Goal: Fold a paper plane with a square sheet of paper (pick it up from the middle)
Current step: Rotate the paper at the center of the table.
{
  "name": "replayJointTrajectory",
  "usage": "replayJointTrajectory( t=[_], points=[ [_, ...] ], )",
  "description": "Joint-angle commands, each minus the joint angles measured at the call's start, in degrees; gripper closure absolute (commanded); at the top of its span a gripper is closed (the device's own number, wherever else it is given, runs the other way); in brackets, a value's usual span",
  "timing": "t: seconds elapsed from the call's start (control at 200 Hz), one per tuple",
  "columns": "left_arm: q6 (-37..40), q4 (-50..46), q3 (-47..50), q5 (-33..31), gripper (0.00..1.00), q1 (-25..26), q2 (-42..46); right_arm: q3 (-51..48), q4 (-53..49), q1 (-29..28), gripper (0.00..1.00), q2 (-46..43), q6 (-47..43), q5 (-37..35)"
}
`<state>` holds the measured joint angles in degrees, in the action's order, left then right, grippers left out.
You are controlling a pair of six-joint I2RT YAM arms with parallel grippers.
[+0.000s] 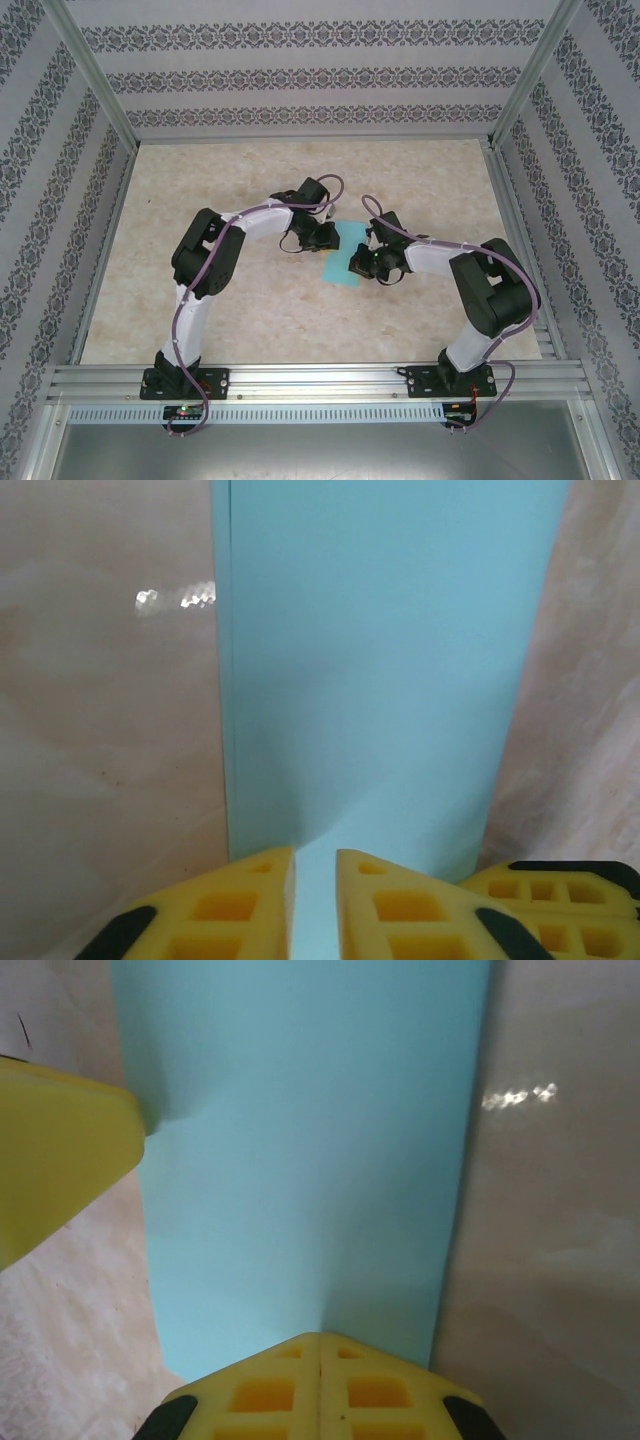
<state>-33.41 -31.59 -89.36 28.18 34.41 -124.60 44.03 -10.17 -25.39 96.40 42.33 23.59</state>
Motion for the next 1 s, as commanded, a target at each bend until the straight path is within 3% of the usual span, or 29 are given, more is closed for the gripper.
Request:
replayJointTrajectory(
  t=[0.0, 0.25, 0.47, 0.535, 0.674, 0.859, 0.999],
  points=[
    [-2.42, 1.45, 0.80, -0.40, 0.78, -1.22, 5.84, 0.80, 1.56, -1.65, 0.96, 1.61, 4.76, -3.72],
    [-7.45, 6.13, 12.92, -7.87, 0.75, -5.58, 16.85, -2.78, 5.77, -8.45, 0.95, -1.37, 21.23, -15.03],
    [-10.56, 14.49, 28.86, -5.89, 0.75, -7.69, 26.83, 2.07, 11.71, -15.55, 0.95, 4.08, 31.41, -17.17],
    [-11.44, 17.33, 32.60, -4.27, 0.76, -7.67, 29.02, 4.19, 14.93, -16.45, 0.95, 6.84, 32.59, -14.92],
    [-12.68, 21.14, 37.67, -2.63, 0.78, -7.21, 32.74, 6.03, 19.64, -16.07, 0.95, 7.22, 29.85, -12.54],
    [-15.47, 24.16, 39.47, -2.50, 0.85, -4.72, 34.12, 1.55, 18.48, -11.58, 0.95, -2.17, 19.24, -9.73],
    [-18.41, 26.16, 38.51, -1.77, 0.93, -1.21, 32.01, 0.45, 13.45, -8.55, 0.99, -4.31, 10.79, -5.37]
  ],
)
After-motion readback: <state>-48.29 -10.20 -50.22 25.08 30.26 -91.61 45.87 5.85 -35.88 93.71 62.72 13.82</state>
